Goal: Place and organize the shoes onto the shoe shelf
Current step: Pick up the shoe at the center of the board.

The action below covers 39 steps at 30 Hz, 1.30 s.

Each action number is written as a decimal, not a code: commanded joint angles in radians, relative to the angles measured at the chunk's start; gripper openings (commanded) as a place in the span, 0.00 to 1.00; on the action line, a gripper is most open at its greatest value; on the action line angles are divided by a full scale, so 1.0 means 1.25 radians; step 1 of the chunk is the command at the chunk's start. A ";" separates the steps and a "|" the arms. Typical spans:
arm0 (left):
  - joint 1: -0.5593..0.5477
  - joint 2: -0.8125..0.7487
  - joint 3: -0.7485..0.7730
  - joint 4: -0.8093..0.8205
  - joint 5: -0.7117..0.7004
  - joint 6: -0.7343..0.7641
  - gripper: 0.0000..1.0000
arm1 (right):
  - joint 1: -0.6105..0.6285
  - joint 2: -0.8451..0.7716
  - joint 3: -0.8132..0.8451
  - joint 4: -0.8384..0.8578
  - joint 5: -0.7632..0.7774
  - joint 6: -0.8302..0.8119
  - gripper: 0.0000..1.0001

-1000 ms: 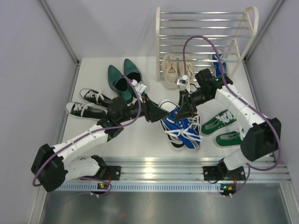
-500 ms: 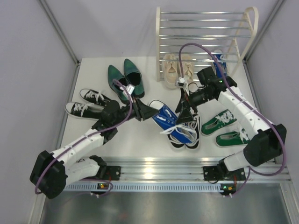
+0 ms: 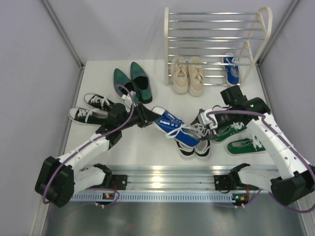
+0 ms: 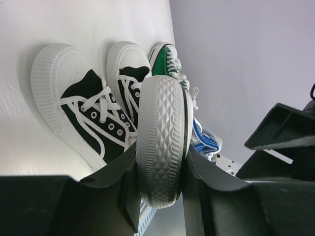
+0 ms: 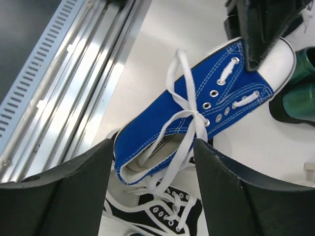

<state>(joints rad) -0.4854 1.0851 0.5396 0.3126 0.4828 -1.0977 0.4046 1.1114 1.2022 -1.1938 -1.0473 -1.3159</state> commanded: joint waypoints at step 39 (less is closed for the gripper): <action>0.005 0.051 0.089 0.166 0.097 -0.066 0.00 | 0.177 -0.015 -0.153 0.032 0.273 -0.165 0.00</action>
<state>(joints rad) -0.4850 1.1709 0.5816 0.3115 0.5652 -1.0962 0.6029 1.1042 0.9924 -1.1751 -0.7147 -1.5246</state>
